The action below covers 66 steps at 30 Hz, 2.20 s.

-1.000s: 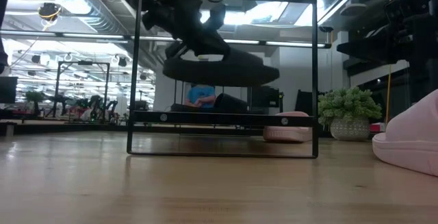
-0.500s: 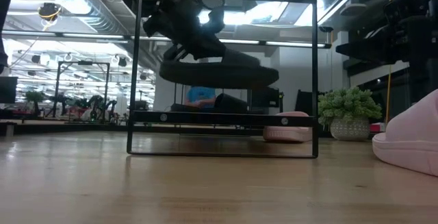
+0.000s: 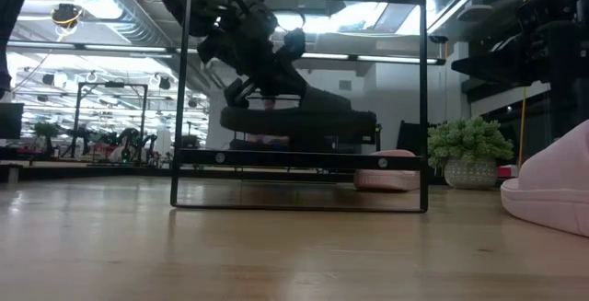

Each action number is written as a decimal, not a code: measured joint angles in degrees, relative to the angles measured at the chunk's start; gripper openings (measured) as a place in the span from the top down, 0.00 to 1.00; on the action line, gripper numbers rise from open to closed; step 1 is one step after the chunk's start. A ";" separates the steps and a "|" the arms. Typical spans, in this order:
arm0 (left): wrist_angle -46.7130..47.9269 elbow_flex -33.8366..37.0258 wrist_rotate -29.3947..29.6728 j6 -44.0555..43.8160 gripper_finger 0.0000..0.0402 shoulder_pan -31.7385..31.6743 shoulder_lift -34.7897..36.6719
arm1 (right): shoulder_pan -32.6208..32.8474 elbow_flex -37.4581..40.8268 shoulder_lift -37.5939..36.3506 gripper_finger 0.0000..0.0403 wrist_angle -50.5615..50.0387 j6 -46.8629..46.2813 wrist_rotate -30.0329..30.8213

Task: Pick and place slides into the shelf
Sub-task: Put the black slide on the shelf

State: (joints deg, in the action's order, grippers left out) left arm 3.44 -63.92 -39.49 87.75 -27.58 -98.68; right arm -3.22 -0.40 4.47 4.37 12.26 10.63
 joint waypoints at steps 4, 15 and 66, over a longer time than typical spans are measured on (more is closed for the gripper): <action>-0.77 0.00 -0.21 0.00 1.00 -0.76 -1.30 | 0.00 0.00 0.00 0.94 0.14 -0.16 0.00; -2.49 0.00 -2.02 1.35 1.00 -2.71 -4.12 | 0.00 0.00 0.00 0.94 0.53 -0.31 0.00; -3.19 0.00 -5.87 3.86 1.00 -7.75 -4.45 | 0.00 0.00 0.00 0.94 1.82 -1.65 2.40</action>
State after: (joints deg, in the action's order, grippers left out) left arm 0.25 -63.92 -45.36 91.61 -35.33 -103.13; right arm -3.22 -0.40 4.47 6.19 10.61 13.04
